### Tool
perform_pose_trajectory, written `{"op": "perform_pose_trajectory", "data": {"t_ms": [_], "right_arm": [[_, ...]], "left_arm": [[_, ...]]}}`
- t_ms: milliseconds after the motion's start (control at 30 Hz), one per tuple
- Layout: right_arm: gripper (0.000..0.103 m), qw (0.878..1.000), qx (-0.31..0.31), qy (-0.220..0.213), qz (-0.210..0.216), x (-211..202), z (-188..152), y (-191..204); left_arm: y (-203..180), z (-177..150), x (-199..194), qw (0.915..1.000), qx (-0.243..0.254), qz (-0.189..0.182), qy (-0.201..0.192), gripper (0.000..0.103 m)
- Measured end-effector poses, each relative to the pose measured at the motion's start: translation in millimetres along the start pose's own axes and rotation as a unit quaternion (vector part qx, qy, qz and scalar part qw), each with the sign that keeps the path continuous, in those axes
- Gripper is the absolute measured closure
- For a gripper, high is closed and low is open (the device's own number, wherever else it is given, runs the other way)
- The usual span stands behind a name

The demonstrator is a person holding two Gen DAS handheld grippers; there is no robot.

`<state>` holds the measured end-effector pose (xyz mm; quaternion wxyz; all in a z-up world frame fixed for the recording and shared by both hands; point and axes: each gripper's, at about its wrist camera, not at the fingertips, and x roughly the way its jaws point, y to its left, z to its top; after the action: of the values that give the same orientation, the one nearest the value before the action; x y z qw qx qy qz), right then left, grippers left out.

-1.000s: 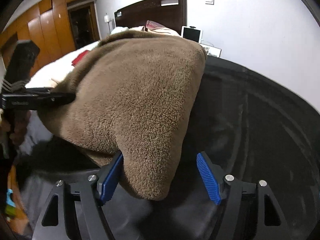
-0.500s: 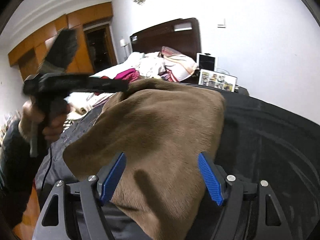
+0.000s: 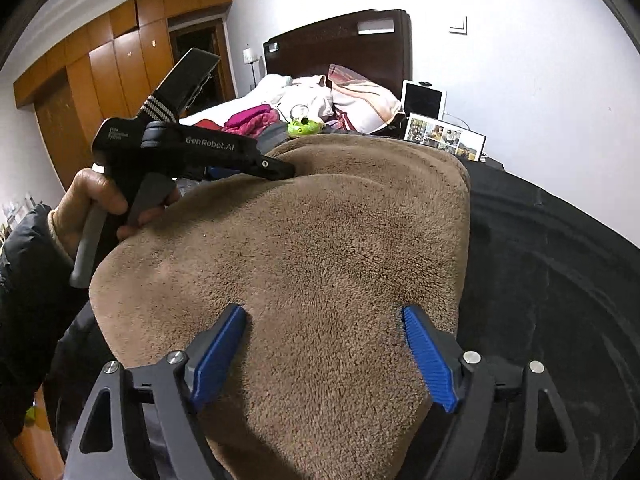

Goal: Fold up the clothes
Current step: 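Open both grippers and press the folded bundle flat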

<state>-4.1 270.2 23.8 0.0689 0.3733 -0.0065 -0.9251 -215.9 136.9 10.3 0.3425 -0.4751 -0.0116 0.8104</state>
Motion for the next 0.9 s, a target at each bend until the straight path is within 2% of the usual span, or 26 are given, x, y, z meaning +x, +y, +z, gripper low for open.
{"op": "perform_pose_trajectory", "data": {"t_ms": [333, 767, 900], "right_arm": [[0.015, 1.000, 0.003, 0.010, -0.018, 0.8, -0.7, 6.8], [0.013, 0.999, 0.014, 0.021, -0.046, -4.8, 0.7, 12.2], [0.013, 0.998, 0.017, 0.021, -0.050, -7.6, 1.2, 13.2]], "left_arm": [[-6.6, -4.4, -9.7, 0.9998, 0.005, 0.016, -0.013, 0.022], [-20.3, -39.9, -86.7, 0.9990, 0.007, 0.011, -0.042, 0.020], [-18.4, -57.5, -86.5, 0.9997, 0.007, 0.013, -0.019, 0.019]]}}
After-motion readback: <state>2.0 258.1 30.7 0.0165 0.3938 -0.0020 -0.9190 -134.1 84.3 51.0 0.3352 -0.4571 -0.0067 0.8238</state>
